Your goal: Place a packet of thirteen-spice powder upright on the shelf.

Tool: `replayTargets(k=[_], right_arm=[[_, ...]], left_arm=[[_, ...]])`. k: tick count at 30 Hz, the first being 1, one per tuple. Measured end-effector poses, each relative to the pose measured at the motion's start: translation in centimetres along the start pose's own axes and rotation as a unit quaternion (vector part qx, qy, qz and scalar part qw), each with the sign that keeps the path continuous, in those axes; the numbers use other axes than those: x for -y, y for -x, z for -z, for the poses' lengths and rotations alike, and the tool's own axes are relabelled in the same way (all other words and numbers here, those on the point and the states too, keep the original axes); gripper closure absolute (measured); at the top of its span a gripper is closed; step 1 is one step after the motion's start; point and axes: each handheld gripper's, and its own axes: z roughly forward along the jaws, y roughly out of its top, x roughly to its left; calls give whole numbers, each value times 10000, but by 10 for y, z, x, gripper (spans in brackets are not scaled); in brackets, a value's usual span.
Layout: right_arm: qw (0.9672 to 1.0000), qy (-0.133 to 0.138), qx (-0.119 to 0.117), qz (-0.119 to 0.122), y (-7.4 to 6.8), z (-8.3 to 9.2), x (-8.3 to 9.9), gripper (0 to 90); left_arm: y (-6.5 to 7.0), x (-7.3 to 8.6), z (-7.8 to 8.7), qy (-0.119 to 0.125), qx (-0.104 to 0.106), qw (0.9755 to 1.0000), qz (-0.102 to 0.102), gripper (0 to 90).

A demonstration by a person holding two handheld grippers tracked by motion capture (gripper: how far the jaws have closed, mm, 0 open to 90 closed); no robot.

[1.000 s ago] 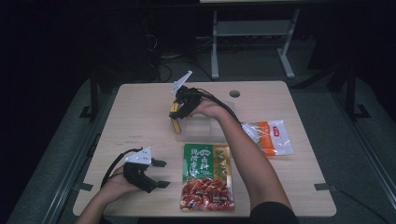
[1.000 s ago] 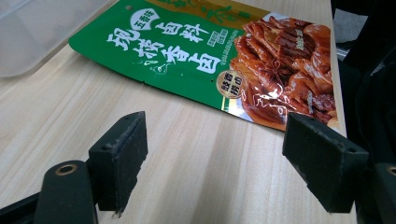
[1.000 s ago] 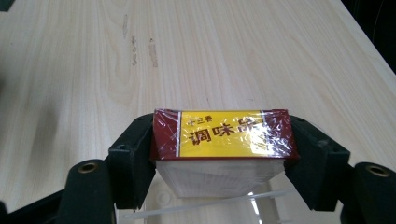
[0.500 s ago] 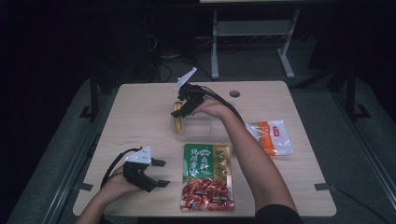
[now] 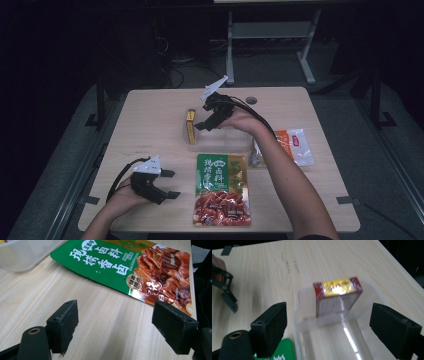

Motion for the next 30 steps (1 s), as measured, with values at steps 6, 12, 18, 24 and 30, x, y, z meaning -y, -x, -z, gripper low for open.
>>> replayTargets(k=[6,12,18,24,30], right_arm=[[9996,-4,168,-213,-13,18,22,141],[9991,89,303,-299,-22,33,38,141],[9980,153,493,-357,-37,52,59,142],[9964,277,591,-547,-57,68,83,144],[9959,314,669,-522,-70,77,97,147]], left_arm=[[-1,1,0,-32,-39,10000,14,212],[0,0,-2,-70,-39,10000,-22,216],[0,-1,-5,-108,-5,9999,-14,218],[0,-1,-5,-141,-37,9999,-39,221],[0,-1,-5,-136,-42,9999,-48,222]])
